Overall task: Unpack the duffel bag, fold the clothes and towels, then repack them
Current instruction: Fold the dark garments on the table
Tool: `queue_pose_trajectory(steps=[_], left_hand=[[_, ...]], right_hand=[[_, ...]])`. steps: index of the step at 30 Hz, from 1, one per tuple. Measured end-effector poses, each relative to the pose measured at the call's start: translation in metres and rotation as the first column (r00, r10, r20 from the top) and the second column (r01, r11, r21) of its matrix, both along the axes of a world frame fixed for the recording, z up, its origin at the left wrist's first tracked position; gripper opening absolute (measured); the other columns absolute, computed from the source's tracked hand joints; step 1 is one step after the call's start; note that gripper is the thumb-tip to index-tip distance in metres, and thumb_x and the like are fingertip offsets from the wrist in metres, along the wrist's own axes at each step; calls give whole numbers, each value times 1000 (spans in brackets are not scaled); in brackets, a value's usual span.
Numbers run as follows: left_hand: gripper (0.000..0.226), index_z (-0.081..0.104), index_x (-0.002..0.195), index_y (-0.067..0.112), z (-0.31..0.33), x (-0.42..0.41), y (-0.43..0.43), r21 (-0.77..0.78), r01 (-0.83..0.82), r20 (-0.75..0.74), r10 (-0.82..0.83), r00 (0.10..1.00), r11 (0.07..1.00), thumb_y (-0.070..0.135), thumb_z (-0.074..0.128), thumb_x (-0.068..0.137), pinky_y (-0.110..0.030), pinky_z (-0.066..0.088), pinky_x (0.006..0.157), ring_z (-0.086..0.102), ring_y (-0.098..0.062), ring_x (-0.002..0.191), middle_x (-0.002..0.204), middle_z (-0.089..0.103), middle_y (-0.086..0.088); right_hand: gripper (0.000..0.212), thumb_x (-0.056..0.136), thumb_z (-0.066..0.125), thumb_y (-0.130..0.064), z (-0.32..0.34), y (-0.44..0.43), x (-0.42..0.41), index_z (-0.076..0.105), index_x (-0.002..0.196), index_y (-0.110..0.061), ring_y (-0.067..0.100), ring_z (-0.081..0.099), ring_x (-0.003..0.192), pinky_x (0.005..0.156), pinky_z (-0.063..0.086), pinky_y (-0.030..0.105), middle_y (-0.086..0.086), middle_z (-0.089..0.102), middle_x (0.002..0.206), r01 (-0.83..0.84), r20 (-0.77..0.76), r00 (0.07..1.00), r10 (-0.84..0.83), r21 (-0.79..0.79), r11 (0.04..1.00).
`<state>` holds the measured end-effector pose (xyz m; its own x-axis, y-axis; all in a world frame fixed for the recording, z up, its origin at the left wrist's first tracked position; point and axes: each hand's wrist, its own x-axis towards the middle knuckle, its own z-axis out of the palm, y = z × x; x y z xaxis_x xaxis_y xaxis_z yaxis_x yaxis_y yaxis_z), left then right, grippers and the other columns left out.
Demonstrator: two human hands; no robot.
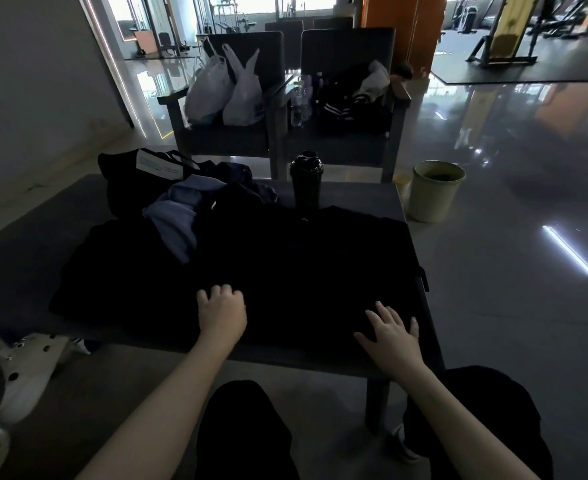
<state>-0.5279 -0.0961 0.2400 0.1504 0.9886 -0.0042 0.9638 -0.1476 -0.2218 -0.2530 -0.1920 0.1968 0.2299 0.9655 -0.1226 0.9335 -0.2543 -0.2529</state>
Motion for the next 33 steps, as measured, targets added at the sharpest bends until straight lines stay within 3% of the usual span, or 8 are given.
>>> queue_pose_trajectory(steps=[4,7,10,16,22,25,29,33], left_hand=[[44,43,139,19,-9,51,10,-130,299,203,-270,941,945,35,39,99,-37,31,107,36,-20,133,146,38,-2],[46,40,141,19,-18,72,14,-232,289,181,-250,951,929,38,38,99,-39,33,105,37,-22,131,145,37,-4],[41,47,133,16,-22,89,17,-159,236,151,-212,965,959,37,37,100,-38,37,100,43,-24,123,135,45,-7],[47,35,144,18,-18,145,49,-169,409,373,-326,869,897,36,36,101,-38,28,108,30,-21,137,151,31,-2],[53,25,149,21,-17,228,97,-243,456,416,-332,846,856,40,34,101,-44,21,115,17,-19,144,158,18,1],[54,23,150,21,-17,264,126,-233,443,433,-316,845,866,40,34,100,-44,19,116,14,-20,145,159,15,1],[53,27,149,20,-20,308,158,-198,472,472,-339,814,859,37,37,100,-42,19,115,17,-19,144,158,18,1],[50,32,146,19,-25,345,186,-176,484,449,-367,815,857,37,36,100,-41,21,113,21,-19,143,156,23,1]], right_hand=[[62,96,40,-48,1,4,13,20,149,-23,18,2,147,117,4,49,-1,7,160,90,-9,996,-89,26,996],[59,96,41,-47,-2,1,23,25,148,-24,18,7,146,117,7,47,-2,12,159,62,-27,998,-63,-18,998],[49,95,47,-42,-1,1,34,42,140,-22,19,21,143,114,20,41,0,22,156,76,-83,994,-69,94,993],[40,94,54,-29,-3,28,86,54,130,-11,25,39,132,105,36,42,7,41,145,298,-310,923,-227,206,932],[28,98,46,-20,-11,77,143,59,113,0,29,58,99,75,40,31,15,62,106,521,-713,610,-347,30,853],[29,99,44,-22,-21,101,161,61,107,0,30,59,95,82,47,41,9,62,94,542,-799,475,-370,-66,838],[30,101,40,-27,-31,130,175,55,86,-6,22,50,68,58,37,32,12,52,81,555,-866,296,-403,-188,810],[28,101,41,-31,-47,148,188,53,91,-7,17,46,54,45,31,23,8,48,76,509,-873,212,-440,-286,812]])
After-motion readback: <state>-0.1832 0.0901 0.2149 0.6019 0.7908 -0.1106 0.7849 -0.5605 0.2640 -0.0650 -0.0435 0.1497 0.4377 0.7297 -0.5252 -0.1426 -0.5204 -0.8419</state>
